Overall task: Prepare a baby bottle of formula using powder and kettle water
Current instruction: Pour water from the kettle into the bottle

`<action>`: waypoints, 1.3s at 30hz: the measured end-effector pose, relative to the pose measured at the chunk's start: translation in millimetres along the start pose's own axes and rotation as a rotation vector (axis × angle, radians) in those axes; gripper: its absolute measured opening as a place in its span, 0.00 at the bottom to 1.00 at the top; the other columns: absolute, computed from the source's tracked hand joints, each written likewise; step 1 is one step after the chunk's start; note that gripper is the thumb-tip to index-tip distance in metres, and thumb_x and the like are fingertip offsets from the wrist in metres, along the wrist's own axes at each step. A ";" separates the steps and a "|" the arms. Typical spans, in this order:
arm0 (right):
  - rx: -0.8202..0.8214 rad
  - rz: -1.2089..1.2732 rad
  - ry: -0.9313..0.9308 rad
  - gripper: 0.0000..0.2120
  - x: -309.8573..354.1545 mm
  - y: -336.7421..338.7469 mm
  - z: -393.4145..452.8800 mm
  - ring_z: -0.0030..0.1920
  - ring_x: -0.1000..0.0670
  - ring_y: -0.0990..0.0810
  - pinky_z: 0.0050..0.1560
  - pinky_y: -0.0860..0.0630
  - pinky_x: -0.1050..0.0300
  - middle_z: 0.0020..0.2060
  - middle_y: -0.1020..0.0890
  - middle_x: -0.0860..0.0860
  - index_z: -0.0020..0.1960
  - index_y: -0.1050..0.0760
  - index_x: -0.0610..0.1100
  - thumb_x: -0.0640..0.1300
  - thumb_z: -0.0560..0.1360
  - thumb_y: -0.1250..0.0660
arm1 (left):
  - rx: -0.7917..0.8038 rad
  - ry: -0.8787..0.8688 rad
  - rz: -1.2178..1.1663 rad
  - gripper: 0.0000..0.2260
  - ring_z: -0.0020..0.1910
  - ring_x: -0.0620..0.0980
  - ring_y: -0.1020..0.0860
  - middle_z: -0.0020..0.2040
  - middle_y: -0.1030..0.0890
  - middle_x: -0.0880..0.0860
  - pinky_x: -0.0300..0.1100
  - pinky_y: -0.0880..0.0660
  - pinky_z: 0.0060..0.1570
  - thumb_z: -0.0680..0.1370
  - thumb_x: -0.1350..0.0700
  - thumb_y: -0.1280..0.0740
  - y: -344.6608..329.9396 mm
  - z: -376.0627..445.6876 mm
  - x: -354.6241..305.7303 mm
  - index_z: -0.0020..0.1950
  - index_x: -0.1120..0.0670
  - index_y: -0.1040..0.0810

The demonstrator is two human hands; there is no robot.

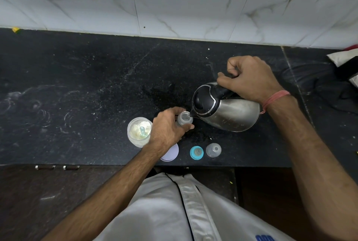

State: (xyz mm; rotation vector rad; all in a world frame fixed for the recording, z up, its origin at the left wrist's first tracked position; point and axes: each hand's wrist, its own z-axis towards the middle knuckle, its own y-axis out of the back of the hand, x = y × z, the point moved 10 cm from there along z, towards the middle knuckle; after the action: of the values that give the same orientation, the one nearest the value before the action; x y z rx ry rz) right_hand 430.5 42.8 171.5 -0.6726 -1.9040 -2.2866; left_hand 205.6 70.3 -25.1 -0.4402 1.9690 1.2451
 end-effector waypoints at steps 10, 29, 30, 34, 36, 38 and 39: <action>0.014 -0.023 -0.003 0.20 5.9 1.1 -0.9 0.30 0.51 0.31 0.63 0.23 0.45 0.26 0.31 0.54 0.35 0.33 0.45 0.53 0.77 0.28 | 0.005 -0.001 -0.002 0.28 0.57 0.41 0.17 0.59 0.13 0.43 0.34 0.25 0.52 0.72 0.43 0.15 0.1 0.3 0.3 0.70 0.44 0.16; 0.009 -0.065 0.010 0.19 11.2 2.2 -0.4 0.31 0.51 0.30 0.67 0.22 0.38 0.27 0.30 0.53 0.34 0.34 0.45 0.51 0.76 0.29 | 0.010 0.003 -0.007 0.27 0.56 0.42 0.16 0.58 0.12 0.43 0.32 0.28 0.49 0.72 0.43 0.15 -0.9 0.6 0.2 0.69 0.44 0.16; 0.007 -0.067 0.010 0.19 11.2 2.1 -0.5 0.31 0.51 0.30 0.66 0.22 0.38 0.27 0.30 0.52 0.35 0.34 0.45 0.51 0.76 0.29 | 0.012 0.008 -0.012 0.27 0.56 0.42 0.16 0.58 0.12 0.42 0.30 0.29 0.47 0.72 0.43 0.15 -1.2 0.9 1.1 0.69 0.44 0.16; 0.008 -0.073 0.015 0.19 12.6 2.3 0.0 0.31 0.52 0.30 0.64 0.22 0.40 0.26 0.30 0.53 0.34 0.35 0.45 0.51 0.76 0.29 | 0.013 0.010 -0.016 0.27 0.55 0.41 0.16 0.58 0.12 0.43 0.30 0.29 0.46 0.72 0.43 0.15 -1.9 1.4 2.3 0.69 0.44 0.16; 0.007 -0.079 0.018 0.19 13.8 2.9 0.0 0.31 0.52 0.31 0.64 0.22 0.41 0.26 0.31 0.54 0.34 0.35 0.46 0.51 0.76 0.29 | 0.015 0.002 -0.020 0.27 0.56 0.41 0.16 0.58 0.12 0.43 0.28 0.30 0.46 0.72 0.43 0.15 -2.2 1.5 2.1 0.69 0.44 0.16; 0.004 -0.081 0.019 0.19 14.4 3.6 0.2 0.31 0.52 0.31 0.63 0.22 0.42 0.26 0.31 0.54 0.34 0.35 0.46 0.50 0.76 0.29 | 0.016 -0.005 -0.022 0.27 0.56 0.41 0.16 0.58 0.12 0.43 0.27 0.30 0.46 0.72 0.43 0.15 -2.6 1.5 1.7 0.69 0.44 0.16; 0.004 -0.082 0.018 0.18 14.3 3.6 0.4 0.31 0.52 0.30 0.62 0.22 0.42 0.26 0.31 0.54 0.34 0.35 0.46 0.50 0.75 0.29 | 0.015 -0.004 -0.024 0.27 0.55 0.40 0.17 0.58 0.12 0.43 0.27 0.31 0.46 0.72 0.43 0.15 -2.7 1.5 1.9 0.69 0.44 0.16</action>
State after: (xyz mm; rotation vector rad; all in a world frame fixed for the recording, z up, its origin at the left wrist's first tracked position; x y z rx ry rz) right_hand 419.0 45.4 180.3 -0.5820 -1.9632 -2.3273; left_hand 206.7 70.6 -28.5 -0.4520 1.9633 1.2148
